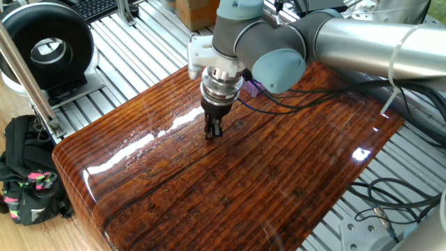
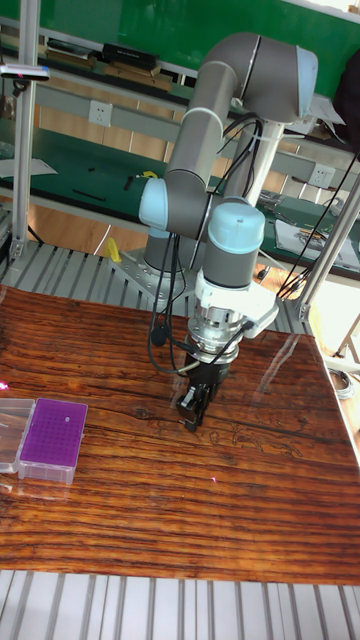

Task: Insert a small pipette tip into the holder for small pipette tips

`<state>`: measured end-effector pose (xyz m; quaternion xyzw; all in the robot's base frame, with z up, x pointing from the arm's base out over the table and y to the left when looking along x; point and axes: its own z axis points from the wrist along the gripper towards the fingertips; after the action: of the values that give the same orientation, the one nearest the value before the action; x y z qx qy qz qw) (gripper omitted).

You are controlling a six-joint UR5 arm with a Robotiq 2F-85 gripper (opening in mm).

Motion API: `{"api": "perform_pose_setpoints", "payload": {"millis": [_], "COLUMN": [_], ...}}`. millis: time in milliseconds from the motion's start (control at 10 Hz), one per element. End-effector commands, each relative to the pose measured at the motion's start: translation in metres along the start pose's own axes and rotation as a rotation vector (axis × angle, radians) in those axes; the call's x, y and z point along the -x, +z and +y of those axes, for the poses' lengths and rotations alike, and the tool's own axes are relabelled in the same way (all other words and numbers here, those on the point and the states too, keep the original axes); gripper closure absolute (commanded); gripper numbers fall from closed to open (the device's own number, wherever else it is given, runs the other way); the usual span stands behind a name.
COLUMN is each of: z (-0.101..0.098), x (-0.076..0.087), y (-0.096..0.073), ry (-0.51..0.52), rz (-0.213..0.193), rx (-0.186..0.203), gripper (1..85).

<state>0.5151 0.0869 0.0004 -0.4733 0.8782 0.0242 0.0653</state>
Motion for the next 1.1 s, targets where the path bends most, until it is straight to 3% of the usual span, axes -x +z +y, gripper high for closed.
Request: {"api": "perform_pose_setpoints", "payload": {"millis": [0,400,700,900,1000], "z": [0.001,-0.001,0.001,-0.003,0.002], "x": [0.001,0.0,0.01,0.006,0.003], "y": [-0.001,-0.003,-0.011,-0.014,-0.008], "ry": [0.01,-0.006,-0.006,-0.002,0.001], "rz": [-0.008,0.016,0.033,0.086,0.112], "rx": [0.006,-0.005,-0.015,-0.042,-0.026], "gripper": [63.3,63.3,63.3,63.3,63.3]}}
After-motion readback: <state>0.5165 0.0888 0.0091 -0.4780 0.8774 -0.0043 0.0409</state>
